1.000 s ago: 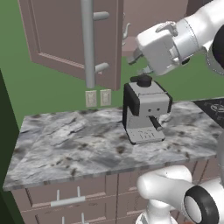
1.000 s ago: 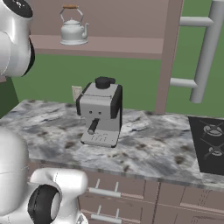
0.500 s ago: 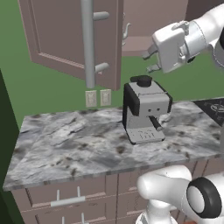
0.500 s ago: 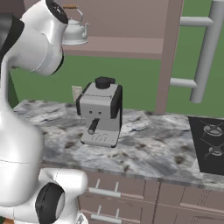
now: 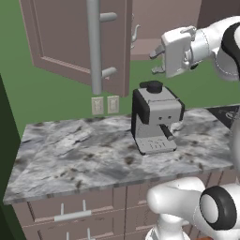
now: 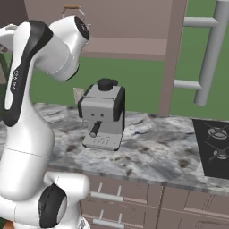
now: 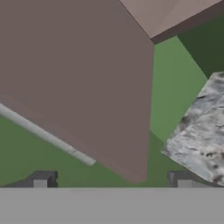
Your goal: Open the cabinet, pick the kettle from the cabinet, and place it in the sink.
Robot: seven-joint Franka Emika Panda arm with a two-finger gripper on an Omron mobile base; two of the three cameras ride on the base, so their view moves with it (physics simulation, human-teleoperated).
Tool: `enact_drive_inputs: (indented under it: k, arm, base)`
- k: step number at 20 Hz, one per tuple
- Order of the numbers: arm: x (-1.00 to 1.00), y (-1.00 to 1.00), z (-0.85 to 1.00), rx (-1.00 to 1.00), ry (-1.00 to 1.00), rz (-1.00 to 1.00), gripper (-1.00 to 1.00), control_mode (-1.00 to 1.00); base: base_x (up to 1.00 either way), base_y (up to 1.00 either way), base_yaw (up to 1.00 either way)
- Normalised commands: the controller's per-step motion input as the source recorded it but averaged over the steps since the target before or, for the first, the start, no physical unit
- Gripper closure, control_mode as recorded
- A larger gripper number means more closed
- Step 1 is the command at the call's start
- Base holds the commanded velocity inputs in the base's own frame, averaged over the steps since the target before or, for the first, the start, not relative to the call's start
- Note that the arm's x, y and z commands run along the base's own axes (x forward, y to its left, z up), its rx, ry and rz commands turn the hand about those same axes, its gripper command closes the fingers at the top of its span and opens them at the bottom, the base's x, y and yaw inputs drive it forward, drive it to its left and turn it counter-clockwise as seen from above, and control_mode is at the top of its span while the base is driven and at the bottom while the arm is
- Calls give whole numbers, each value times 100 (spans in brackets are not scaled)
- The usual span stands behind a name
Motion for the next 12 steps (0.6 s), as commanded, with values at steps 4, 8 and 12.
enact_drive_inputs:
  k: [4, 8, 12]
  arm:
    - [54, 27, -10, 7, 0, 0, -100, -100]
    - [53, 27, -6, 7, 0, 0, -100, -100]
    - [50, 31, -2, 6, 0, 0, -100, -100]
  base:
    - [0, 0, 0]
    - [0, 0, 0]
    - [0, 0, 0]
